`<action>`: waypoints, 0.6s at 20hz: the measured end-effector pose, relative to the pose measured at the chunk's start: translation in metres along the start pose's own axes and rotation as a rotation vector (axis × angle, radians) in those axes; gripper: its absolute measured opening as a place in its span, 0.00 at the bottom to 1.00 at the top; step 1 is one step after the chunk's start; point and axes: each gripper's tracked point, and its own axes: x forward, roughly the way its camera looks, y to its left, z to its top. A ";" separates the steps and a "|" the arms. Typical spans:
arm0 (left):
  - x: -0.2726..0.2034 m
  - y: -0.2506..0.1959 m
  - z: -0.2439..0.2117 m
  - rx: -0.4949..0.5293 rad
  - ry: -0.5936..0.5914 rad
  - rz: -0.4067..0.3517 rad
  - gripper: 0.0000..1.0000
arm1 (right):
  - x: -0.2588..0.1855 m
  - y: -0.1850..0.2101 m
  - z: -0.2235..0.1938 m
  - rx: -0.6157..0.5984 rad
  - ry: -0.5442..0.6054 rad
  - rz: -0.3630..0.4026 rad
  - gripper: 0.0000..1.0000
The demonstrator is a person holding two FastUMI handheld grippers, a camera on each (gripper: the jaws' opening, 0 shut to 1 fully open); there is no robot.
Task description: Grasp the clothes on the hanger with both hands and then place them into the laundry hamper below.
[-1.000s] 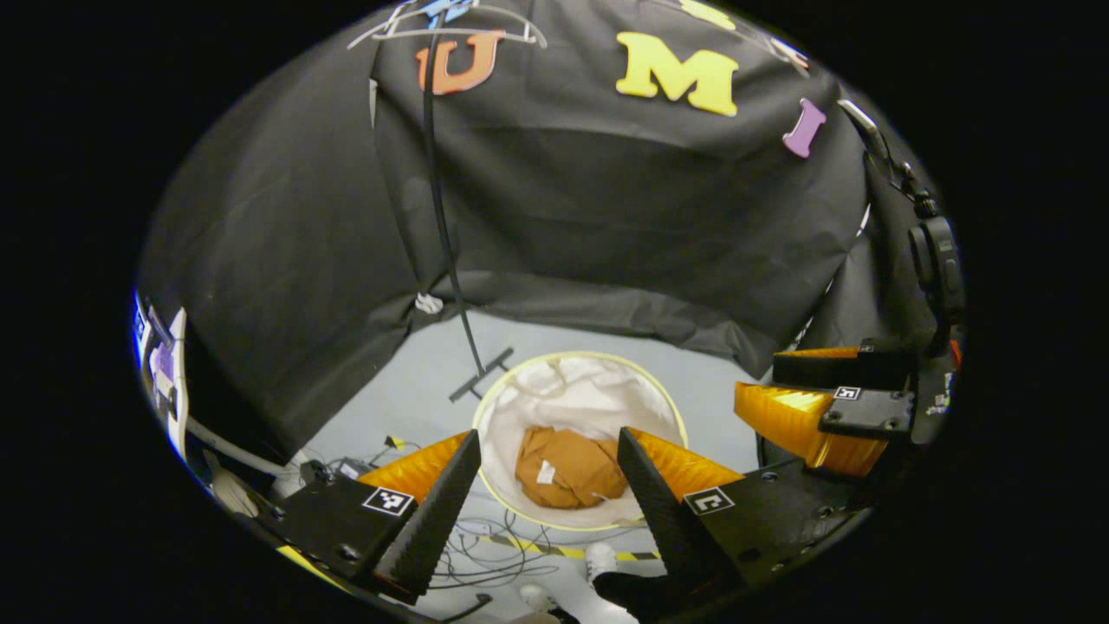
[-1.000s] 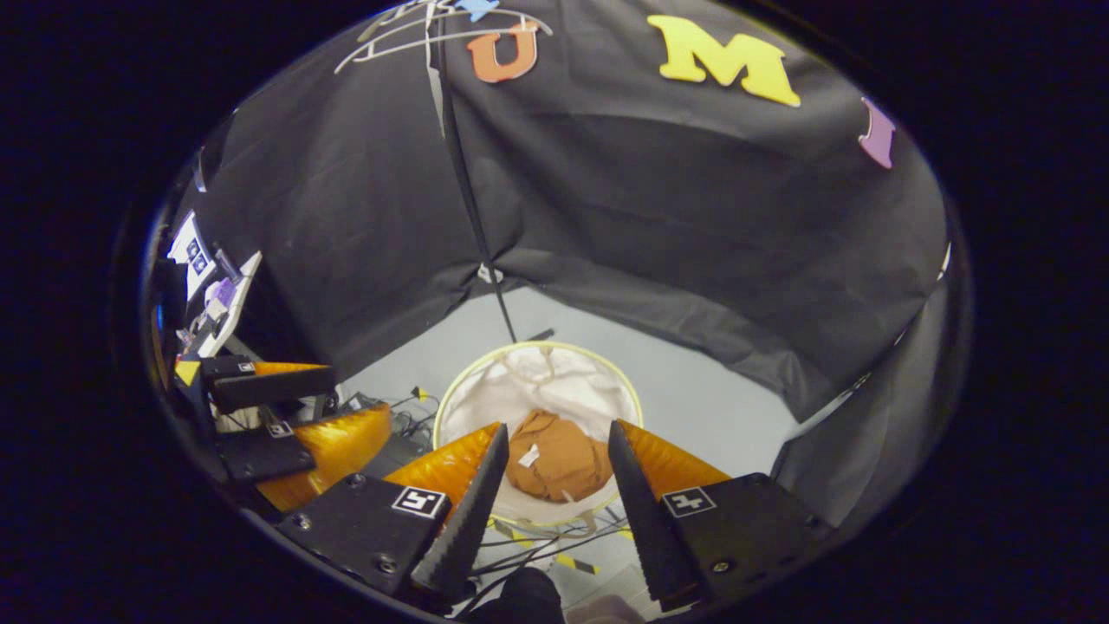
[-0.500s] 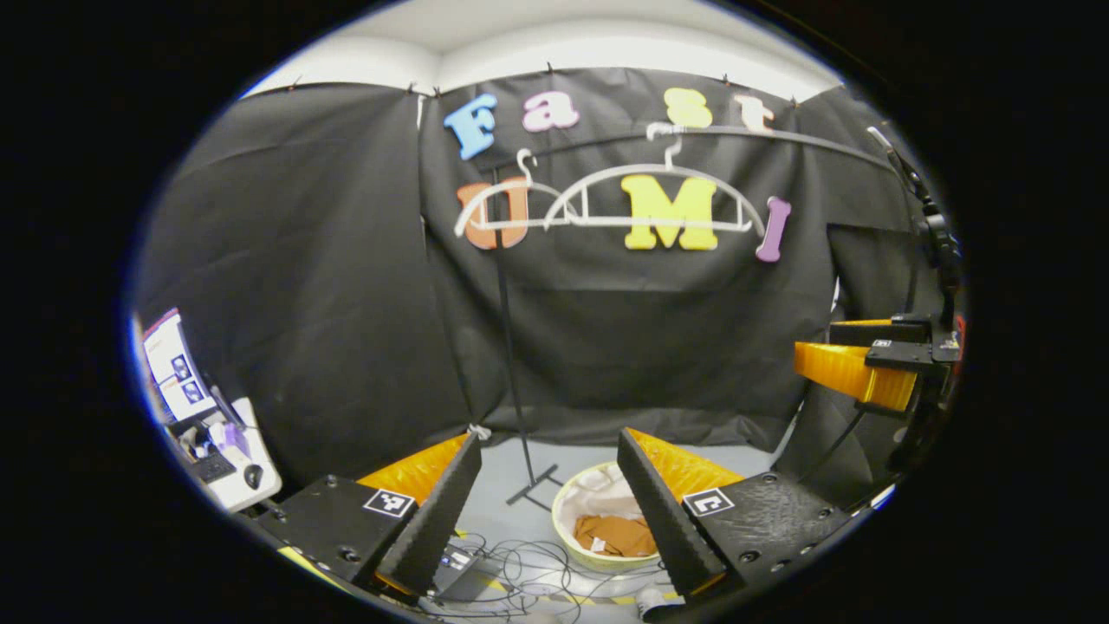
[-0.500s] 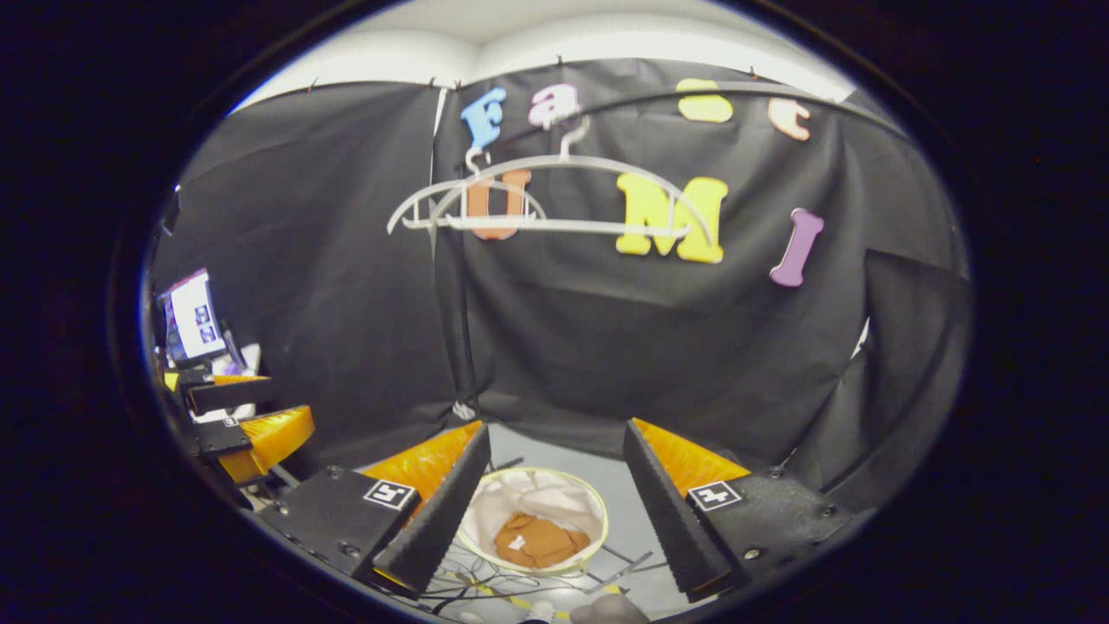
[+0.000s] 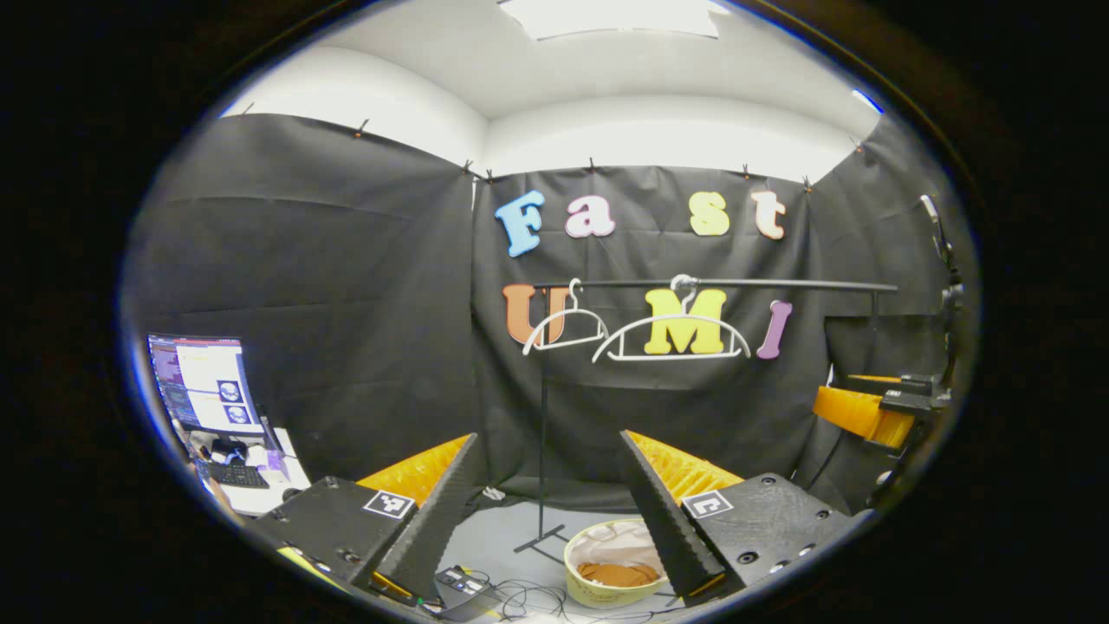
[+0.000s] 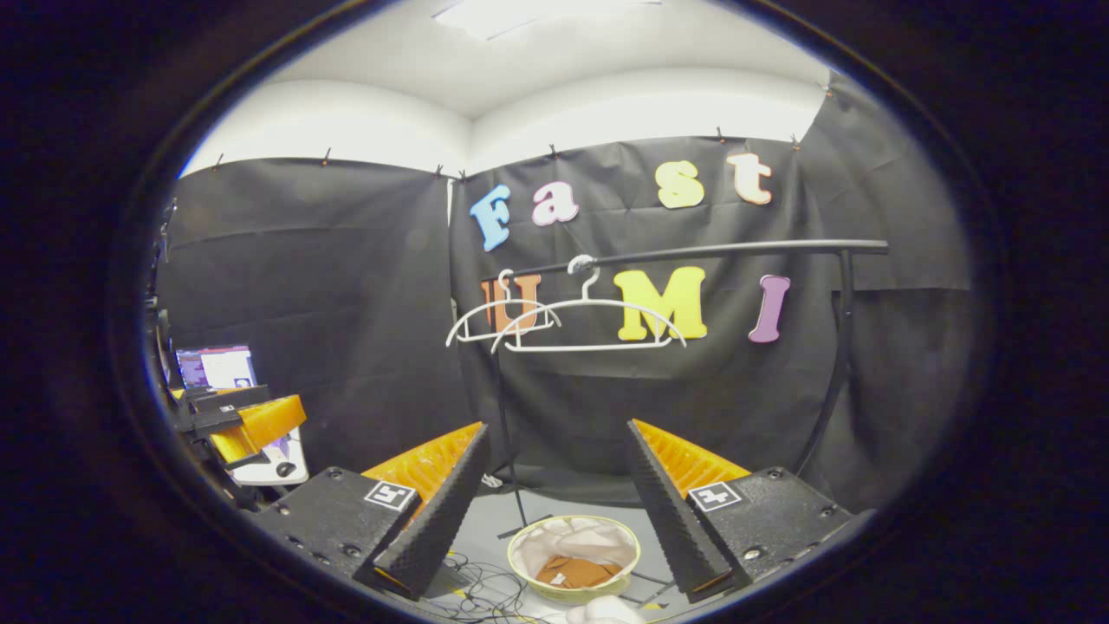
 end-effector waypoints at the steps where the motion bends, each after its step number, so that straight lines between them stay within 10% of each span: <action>1: -0.006 0.004 0.006 0.015 -0.015 0.017 0.97 | -0.005 -0.002 0.002 0.001 -0.008 -0.007 1.00; 12: -0.025 -0.006 0.013 0.008 -0.036 0.023 1.00 | -0.057 -0.004 0.025 -0.038 -0.080 -0.024 1.00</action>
